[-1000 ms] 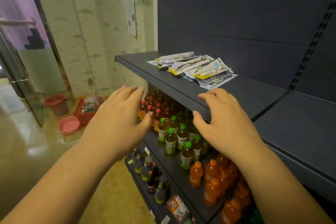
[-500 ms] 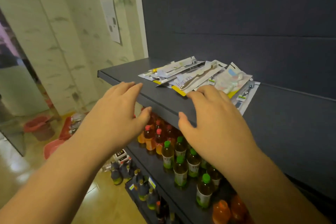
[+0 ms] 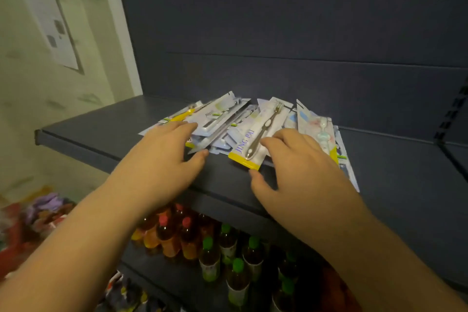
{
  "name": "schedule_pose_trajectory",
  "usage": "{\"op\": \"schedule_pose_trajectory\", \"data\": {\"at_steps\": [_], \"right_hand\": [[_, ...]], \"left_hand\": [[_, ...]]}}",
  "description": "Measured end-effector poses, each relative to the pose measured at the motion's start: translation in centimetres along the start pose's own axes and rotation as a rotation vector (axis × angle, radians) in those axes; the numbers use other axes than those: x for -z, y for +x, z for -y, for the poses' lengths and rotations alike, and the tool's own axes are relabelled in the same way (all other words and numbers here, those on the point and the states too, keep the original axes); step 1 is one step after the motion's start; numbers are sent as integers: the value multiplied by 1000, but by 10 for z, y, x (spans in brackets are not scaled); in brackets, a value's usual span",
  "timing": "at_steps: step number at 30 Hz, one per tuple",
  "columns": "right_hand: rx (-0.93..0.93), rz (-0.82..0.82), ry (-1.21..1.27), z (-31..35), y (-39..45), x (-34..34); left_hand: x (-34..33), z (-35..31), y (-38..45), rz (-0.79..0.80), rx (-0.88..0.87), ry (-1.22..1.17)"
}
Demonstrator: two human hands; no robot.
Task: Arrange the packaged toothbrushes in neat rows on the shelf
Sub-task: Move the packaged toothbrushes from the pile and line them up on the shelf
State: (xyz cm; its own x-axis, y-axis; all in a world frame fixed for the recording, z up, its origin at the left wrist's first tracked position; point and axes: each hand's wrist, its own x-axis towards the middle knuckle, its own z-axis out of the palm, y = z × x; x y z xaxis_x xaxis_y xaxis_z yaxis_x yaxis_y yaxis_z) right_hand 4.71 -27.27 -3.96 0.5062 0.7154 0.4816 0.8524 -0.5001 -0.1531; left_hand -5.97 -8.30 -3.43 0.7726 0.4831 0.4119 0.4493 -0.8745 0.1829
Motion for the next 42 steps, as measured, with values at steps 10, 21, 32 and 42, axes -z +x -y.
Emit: {"op": "schedule_pose_trajectory", "data": {"at_steps": [10,21,32,42], "right_hand": [[-128,-24,-132,29,30,-23],[-206,-31,-160,39,47,-39],[-236,-57,-161,37,51,-43],[-217,-57,-139,51,54,-47]], "left_hand": [[-21,98,92,11,27,-92],[-58,118,153,260,173,40],[-58,114,152,181,134,29],[-53,113,139,-68,125,-182]]}}
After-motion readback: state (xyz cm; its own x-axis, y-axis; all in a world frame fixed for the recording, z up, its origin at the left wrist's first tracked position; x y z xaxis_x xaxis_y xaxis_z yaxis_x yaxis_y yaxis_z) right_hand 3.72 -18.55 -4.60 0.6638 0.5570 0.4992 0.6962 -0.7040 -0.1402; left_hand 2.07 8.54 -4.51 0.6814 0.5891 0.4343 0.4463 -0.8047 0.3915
